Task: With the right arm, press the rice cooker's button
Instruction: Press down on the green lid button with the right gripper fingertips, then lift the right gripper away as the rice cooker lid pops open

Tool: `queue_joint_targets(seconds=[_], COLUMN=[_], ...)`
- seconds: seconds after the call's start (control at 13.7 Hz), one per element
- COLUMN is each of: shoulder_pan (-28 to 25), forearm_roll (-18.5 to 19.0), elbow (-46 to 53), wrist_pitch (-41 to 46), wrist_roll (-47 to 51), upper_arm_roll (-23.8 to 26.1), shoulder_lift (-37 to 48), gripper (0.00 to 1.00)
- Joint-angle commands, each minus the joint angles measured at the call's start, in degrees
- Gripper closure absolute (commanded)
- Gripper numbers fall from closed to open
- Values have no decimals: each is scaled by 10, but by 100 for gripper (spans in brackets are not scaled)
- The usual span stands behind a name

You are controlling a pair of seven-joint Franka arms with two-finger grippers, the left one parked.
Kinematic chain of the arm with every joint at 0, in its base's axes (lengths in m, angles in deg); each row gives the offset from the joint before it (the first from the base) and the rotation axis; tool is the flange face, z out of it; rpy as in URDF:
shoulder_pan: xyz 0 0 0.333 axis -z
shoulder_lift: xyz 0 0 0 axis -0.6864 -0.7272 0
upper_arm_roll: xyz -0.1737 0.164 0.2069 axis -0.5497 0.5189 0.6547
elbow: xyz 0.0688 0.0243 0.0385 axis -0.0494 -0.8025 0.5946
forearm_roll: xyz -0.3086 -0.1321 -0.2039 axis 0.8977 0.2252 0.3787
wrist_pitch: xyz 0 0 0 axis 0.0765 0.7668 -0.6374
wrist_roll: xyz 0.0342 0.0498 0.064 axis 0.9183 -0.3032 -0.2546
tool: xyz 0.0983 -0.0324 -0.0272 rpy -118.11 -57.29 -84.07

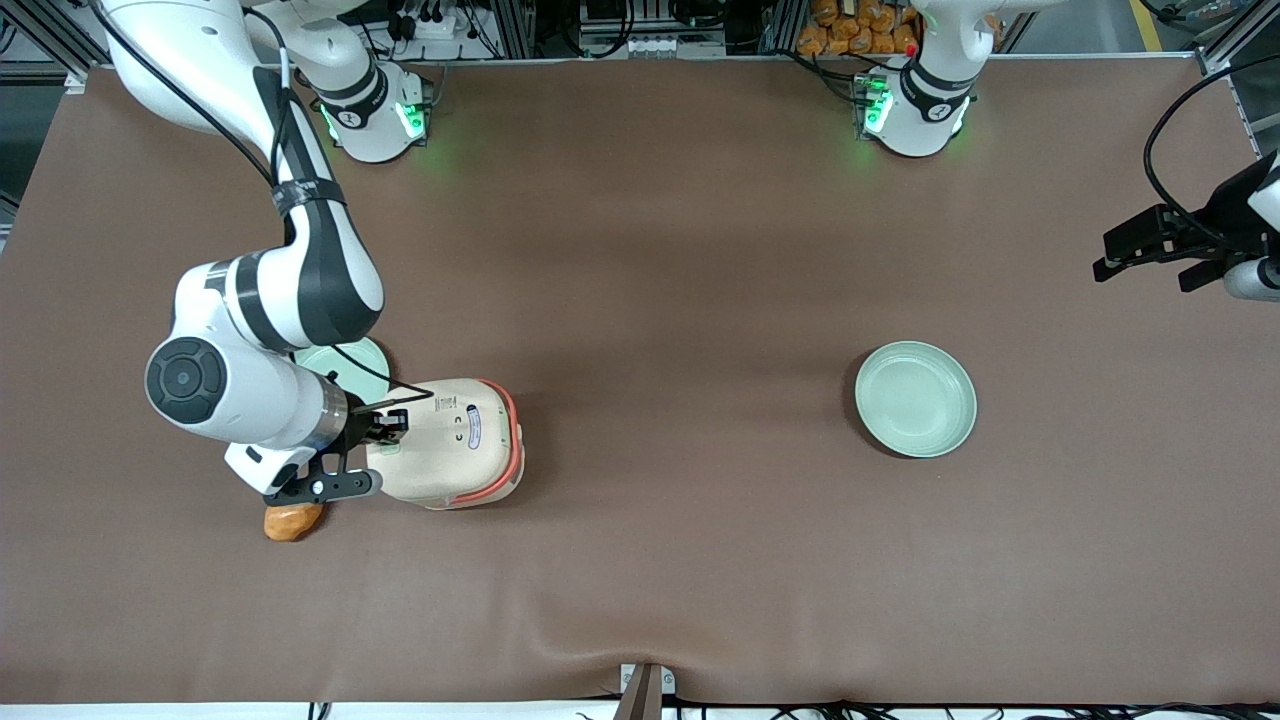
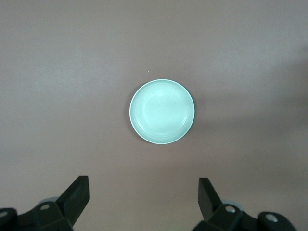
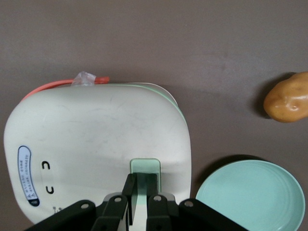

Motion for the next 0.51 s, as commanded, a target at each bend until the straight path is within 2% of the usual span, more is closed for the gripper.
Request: queue_joint_targets(seconds=[0.0, 0.22, 0.37, 0.44], shoulder_pan=[4, 6, 19, 22], forearm_roll=[-7, -15, -49, -50], elbow=[27, 65, 111, 127], wrist_pitch=[45, 110, 169, 186], wrist_roll=[-1, 0, 3, 3], upper_arm_roll=[0, 1, 1, 1], shoulder_lift=[10, 23, 36, 45], gripper=[83, 81, 73, 65])
